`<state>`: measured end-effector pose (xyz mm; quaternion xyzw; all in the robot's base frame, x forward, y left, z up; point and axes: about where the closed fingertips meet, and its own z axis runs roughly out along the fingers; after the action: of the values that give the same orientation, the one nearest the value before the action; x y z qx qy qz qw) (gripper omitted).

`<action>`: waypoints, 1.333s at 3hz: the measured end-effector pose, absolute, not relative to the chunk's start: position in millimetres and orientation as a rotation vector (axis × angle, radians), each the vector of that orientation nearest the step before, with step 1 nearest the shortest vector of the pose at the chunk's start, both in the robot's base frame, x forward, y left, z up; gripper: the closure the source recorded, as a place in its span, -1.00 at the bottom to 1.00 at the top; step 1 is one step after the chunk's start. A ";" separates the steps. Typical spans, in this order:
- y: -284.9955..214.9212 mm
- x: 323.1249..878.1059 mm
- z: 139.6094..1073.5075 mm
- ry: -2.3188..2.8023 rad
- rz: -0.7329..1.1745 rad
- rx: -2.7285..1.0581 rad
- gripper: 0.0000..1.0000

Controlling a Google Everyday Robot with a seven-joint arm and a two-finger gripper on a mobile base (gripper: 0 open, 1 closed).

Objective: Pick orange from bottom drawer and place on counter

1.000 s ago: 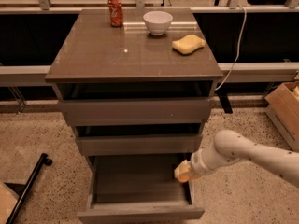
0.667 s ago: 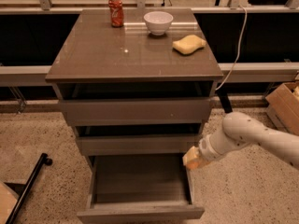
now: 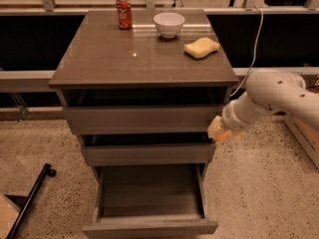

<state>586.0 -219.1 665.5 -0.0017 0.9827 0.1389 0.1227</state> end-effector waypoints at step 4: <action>-185.7 601.8 857.6 2.586 0.049 -0.048 1.00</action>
Offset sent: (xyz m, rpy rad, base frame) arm 0.0124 0.0572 0.2765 -0.3180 -0.4604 -0.0641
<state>601.8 -185.7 857.6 -0.0180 0.9614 0.0181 0.2740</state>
